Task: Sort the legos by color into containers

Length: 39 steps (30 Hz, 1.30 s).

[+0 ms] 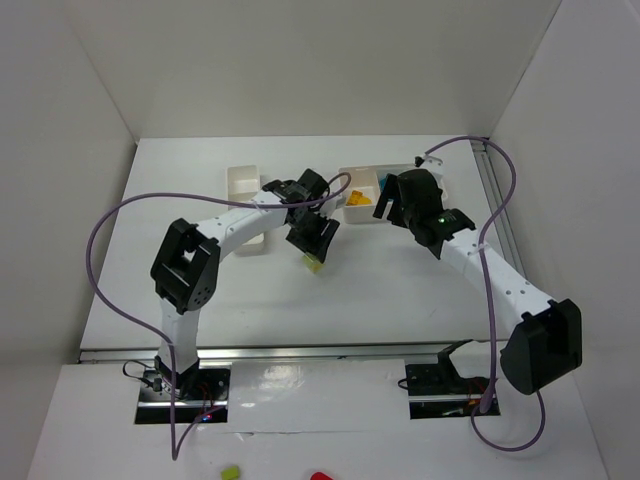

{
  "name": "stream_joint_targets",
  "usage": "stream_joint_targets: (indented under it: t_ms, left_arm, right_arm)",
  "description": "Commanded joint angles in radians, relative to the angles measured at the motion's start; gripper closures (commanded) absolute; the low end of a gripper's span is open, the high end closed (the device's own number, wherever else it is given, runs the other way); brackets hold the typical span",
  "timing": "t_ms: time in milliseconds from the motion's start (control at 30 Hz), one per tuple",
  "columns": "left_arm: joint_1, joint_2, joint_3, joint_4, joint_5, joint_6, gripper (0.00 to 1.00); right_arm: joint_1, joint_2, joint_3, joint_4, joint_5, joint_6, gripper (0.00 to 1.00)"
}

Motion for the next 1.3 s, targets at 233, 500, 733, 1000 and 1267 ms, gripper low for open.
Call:
stream_joint_targets:
  t_ms: [233, 500, 733, 1000, 1267]
  left_arm:
    - [-0.014, 0.046, 0.039, -0.003, -0.008, 0.026, 0.37]
    - [-0.024, 0.066, 0.039, -0.012, -0.027, 0.026, 0.42]
    - [-0.024, 0.046, 0.114, -0.046, -0.029, 0.008, 0.97]
    - [0.2, -0.082, 0.127, 0.024, 0.539, -0.084, 1.0]
    - [0.372, -0.162, -0.04, 0.487, 1.053, -0.387, 1.0]
  right_arm:
    - [-0.005, 0.014, 0.041, 0.023, 0.005, 0.004, 0.13]
    - [-0.005, 0.014, 0.041, 0.023, 0.005, 0.004, 0.13]
    - [-0.005, 0.023, 0.041, 0.014, -0.015, -0.006, 0.13]
    - [-0.11, -0.003, 0.025, 0.135, -0.564, -0.12, 0.13]
    - [-0.173, 0.097, 0.051, 0.4, -1.162, -0.037, 0.13]
